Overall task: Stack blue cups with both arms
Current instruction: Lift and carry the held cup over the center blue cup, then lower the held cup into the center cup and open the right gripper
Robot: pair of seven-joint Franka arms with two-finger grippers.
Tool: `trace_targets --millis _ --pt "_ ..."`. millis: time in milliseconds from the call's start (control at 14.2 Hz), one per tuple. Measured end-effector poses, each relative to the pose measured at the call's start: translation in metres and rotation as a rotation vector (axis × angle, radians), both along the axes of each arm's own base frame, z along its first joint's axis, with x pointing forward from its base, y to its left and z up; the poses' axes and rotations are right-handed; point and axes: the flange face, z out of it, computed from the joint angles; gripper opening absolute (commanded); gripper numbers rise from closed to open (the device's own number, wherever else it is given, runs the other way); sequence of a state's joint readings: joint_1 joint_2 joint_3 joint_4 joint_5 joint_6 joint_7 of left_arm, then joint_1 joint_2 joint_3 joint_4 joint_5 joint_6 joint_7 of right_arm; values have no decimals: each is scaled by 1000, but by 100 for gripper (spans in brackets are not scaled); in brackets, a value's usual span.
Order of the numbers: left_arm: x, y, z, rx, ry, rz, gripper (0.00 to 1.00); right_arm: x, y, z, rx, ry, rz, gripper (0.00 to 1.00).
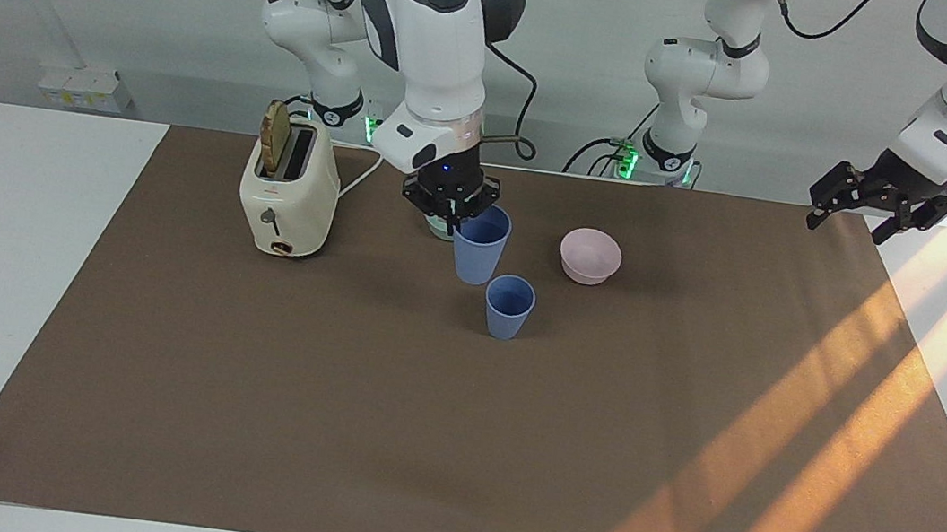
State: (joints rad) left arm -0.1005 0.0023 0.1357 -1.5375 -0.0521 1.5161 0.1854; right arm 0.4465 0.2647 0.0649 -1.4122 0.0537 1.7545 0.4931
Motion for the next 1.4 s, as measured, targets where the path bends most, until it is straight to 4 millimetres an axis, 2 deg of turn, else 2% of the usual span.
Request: trace_targets --millis 211,421,562,983,1405 --pt "0 0 0 0 0 0 100 4 17 -16 33 3 -13 0" --pt "0 0 0 0 0 0 100 2 56 -45 58 0 -26 0" --pt "0 0 0 0 0 0 100 0 69 -59 58 6 -32 0" --pt "0 0 0 0 0 0 100 3 60 -76 33 35 -46 0" --pt "0 0 0 0 0 0 100 3 57 -82 26 45 -49 0"
